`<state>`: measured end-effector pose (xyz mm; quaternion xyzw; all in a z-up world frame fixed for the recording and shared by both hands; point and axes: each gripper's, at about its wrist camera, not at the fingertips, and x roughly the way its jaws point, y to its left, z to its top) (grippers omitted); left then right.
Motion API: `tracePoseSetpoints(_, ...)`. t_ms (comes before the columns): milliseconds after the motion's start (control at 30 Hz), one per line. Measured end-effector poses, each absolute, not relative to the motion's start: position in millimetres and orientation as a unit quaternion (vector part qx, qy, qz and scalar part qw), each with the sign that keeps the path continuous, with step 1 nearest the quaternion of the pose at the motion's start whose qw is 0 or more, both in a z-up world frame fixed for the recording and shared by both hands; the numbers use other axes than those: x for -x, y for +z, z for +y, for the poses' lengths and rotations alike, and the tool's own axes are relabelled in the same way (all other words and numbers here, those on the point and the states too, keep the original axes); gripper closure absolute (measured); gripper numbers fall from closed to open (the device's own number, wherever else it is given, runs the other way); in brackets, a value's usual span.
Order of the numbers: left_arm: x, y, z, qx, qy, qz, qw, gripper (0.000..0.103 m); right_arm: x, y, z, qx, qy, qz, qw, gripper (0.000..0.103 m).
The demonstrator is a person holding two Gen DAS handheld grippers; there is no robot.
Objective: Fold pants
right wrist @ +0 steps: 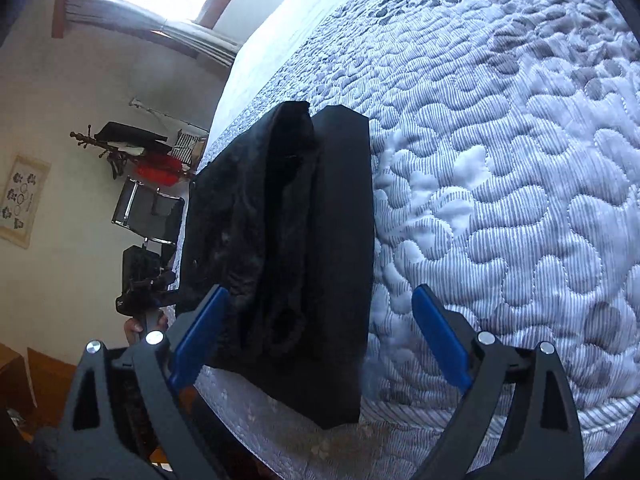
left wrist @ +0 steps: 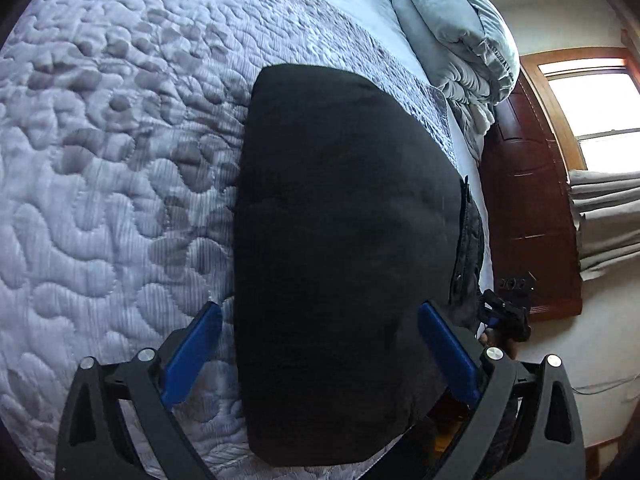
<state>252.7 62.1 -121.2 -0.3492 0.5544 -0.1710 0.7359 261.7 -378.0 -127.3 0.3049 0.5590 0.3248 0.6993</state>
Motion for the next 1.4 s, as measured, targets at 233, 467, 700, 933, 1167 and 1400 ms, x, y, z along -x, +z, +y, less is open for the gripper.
tracePoseSetpoints(233, -266.9, -135.8, 47.8, 0.365, -0.215, 0.564, 0.709, 0.004, -271.9, -141.2, -377.8, -0.332, 0.36, 0.553, 0.674, 0.009)
tracePoseSetpoints(467, -277.0, -134.0, 40.4, 0.383, -0.235, 0.569, 0.689, 0.004, -275.5, -138.4, -359.1, -0.313, 0.401, 0.557, 0.656, 0.005)
tracePoseSetpoints(700, -287.2, -142.1, 24.0, 0.364, -0.247, 0.596, 0.672, 0.004, -268.4, -136.7, -331.5, -0.28, 0.403, 0.561, 0.666, 0.007)
tracePoseSetpoints(933, -283.8, -133.1, 12.2, 0.349, -0.216, 0.585, 0.699, 0.02, -260.5, -119.4, -325.0, -0.253, 0.401, 0.542, 0.694, 0.051)
tracePoseSetpoints(1167, -281.4, -115.6, 11.2, 0.346, -0.235, 0.561, 0.714, 0.061, -256.8, -89.7, -311.8, -0.232, 0.409, 0.508, 0.722, 0.062)
tracePoseSetpoints(1400, -294.2, -84.3, 10.4, 0.337, -0.243, 0.517, 0.749, 0.071, -274.9, -52.9, -293.2, -0.219, 0.424, 0.472, 0.742, 0.064)
